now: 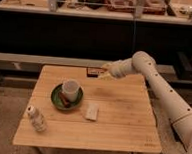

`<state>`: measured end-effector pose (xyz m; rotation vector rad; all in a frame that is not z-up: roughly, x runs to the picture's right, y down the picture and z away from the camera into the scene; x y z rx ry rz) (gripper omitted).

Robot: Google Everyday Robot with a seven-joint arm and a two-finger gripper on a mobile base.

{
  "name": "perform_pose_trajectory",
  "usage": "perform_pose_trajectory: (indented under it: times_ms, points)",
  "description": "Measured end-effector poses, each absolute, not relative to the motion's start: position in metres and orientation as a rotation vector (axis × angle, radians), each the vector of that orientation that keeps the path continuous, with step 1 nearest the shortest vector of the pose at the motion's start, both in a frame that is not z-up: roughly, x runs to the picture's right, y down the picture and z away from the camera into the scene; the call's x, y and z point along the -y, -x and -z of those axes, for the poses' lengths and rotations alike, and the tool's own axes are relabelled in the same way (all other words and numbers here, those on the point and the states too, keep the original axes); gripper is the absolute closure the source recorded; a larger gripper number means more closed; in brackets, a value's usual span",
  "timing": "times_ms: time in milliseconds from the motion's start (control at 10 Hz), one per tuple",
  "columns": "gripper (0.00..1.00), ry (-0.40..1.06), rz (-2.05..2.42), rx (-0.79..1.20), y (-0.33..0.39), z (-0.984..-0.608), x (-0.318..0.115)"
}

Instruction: Place the eraser in the ceramic cup

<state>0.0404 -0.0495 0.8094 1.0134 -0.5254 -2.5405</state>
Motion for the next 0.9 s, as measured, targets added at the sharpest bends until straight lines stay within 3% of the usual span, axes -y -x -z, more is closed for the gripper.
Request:
perform_pose_trajectory:
  times_ms: [400,900]
  points:
    - [1.0,-1.184,2.626,0.609,0.05,-0.761,0.05]
    - [1.0,-1.241,2.645,0.771,0.097,-0.769,0.02]
